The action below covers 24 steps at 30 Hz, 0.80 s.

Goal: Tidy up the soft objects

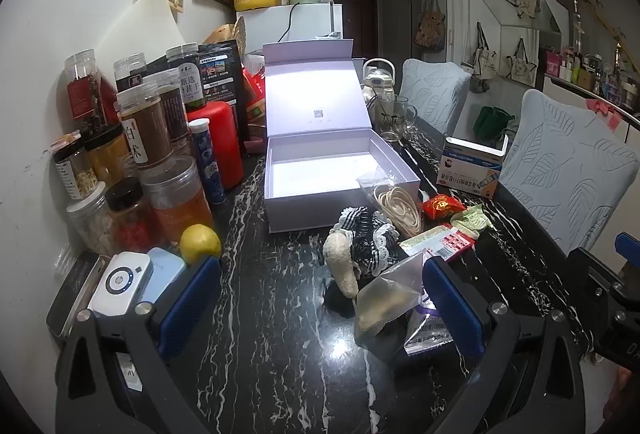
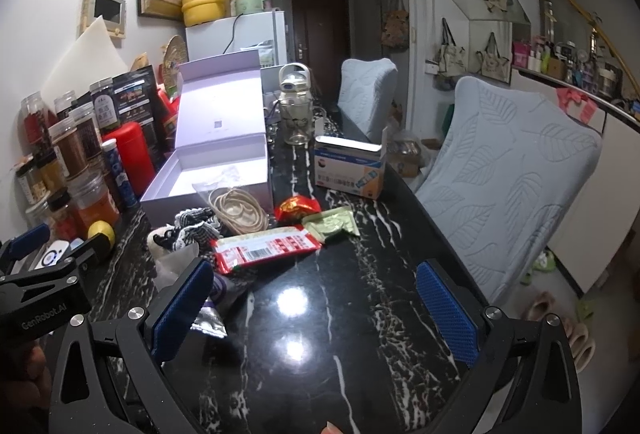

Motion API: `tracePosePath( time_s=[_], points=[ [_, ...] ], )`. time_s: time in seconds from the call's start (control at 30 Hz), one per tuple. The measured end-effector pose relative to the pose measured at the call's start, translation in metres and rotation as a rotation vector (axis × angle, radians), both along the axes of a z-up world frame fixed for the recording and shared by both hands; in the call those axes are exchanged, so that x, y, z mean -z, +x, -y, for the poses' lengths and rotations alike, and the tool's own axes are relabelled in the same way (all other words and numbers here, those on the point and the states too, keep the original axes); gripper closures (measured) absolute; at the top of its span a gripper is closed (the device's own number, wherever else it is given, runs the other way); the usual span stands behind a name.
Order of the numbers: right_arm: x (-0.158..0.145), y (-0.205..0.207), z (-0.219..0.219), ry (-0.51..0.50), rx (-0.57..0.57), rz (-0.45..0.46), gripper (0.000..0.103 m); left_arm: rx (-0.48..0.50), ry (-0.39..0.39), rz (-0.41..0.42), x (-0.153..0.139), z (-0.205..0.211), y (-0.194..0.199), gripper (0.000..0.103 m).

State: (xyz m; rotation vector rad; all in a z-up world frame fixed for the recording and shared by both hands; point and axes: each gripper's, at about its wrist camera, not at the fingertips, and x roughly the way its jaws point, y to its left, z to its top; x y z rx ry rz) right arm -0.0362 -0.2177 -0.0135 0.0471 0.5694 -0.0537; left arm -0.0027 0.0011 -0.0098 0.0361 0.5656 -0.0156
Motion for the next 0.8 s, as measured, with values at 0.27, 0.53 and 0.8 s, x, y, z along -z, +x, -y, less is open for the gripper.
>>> tracePosePath(
  time_s=[0.27,0.53,0.8],
  points=[
    [0.0002,0.0001,-0.0005,-0.001,0.001,0.000,0.000,0.001,0.001,0.000,0.0006,-0.0002,-0.0001,0.000],
    [0.0007,0.0002,-0.0009,-0.001,0.000,0.000,0.000,0.000,0.001,-0.002,0.0001,-0.0002,0.0002,0.000],
    [0.0008,0.0002,-0.0017,-0.004,-0.002,-0.001,0.000,0.000,0.003,-0.004,0.0023,0.0005,-0.0018,0.000]
  ],
)
